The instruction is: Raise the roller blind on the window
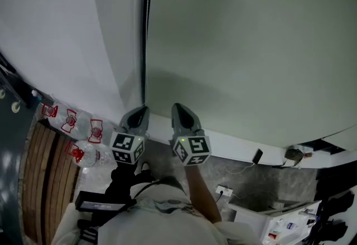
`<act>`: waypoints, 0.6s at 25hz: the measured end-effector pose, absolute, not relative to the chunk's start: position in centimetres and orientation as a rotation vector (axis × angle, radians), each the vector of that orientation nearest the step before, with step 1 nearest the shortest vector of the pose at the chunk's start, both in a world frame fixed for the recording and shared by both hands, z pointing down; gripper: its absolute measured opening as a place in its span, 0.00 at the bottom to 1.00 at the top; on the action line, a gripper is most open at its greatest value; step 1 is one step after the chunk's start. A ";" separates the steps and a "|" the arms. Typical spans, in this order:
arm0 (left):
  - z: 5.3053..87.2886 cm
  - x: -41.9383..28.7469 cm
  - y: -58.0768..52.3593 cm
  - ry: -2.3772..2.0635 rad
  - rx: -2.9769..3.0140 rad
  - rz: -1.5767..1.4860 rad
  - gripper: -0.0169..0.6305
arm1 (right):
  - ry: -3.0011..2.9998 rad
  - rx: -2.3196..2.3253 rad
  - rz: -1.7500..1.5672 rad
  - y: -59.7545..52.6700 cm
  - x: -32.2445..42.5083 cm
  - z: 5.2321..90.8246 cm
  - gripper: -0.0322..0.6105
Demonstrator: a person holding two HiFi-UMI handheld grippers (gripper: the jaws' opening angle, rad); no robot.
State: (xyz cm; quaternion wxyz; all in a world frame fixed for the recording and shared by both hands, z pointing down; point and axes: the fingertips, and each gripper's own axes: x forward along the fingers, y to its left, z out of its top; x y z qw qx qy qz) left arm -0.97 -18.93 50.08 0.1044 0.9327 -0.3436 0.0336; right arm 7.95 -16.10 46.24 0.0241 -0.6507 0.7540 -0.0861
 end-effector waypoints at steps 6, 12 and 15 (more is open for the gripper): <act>49.5 0.1 -20.1 -1.028 2.743 0.107 0.02 | 2.436 -1.894 -0.260 -19.0 7.9 45.5 0.05; 49.4 -1.0 -21.6 -1.021 2.728 0.098 0.02 | 2.648 -1.521 -0.160 -25.9 5.6 40.5 0.11; 49.7 -1.3 -21.9 -1.025 2.731 0.115 0.02 | 2.769 -1.329 -0.044 -30.1 3.8 36.6 0.14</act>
